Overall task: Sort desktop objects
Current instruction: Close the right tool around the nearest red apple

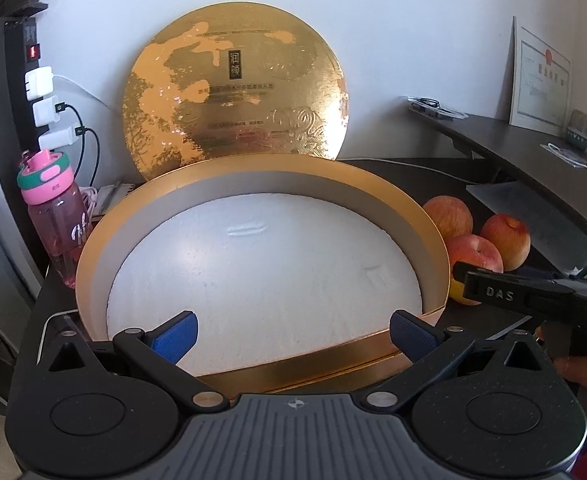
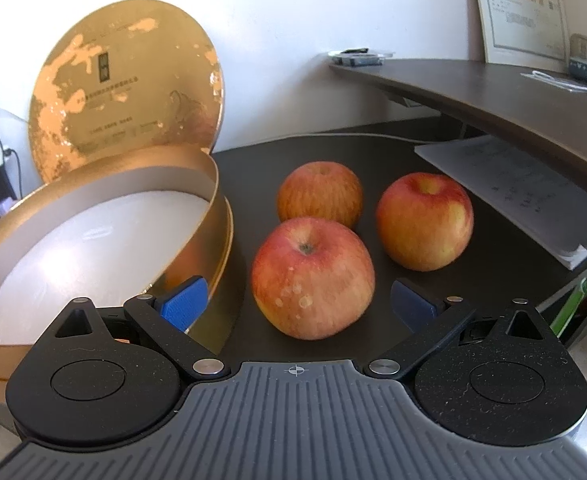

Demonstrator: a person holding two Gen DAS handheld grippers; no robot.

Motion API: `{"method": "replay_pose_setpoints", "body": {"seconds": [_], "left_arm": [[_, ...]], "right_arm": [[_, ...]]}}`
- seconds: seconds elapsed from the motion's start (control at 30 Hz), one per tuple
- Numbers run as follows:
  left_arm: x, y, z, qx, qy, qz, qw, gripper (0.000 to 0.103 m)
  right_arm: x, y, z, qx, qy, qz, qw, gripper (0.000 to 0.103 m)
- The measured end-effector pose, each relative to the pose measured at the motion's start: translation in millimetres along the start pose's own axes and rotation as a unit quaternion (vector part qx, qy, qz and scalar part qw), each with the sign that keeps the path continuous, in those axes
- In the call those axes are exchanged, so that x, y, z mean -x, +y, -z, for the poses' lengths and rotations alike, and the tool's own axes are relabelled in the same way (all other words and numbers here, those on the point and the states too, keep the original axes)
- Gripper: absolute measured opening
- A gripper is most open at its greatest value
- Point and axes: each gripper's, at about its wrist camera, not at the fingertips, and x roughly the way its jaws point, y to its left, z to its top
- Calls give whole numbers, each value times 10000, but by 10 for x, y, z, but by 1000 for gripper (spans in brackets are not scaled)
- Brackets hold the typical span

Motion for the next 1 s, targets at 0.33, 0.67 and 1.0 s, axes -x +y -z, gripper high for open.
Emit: {"method": "replay_pose_setpoints", "body": {"seconds": [0.33,0.67,1.0], "left_arm": [[-96,-37,-15,-69,101,-3,9999,102],[-137,-84,-36,-166,147,37,9997,102],[-163,-104,-48,-181,210,25,9996,102]], "right_arm": [[-321,-74,7,-15,98,68,9999,93],[-519,-263,4,170,392,-372,9984,86],[-507,-408,-43,194,289,-245,9991,92]]}}
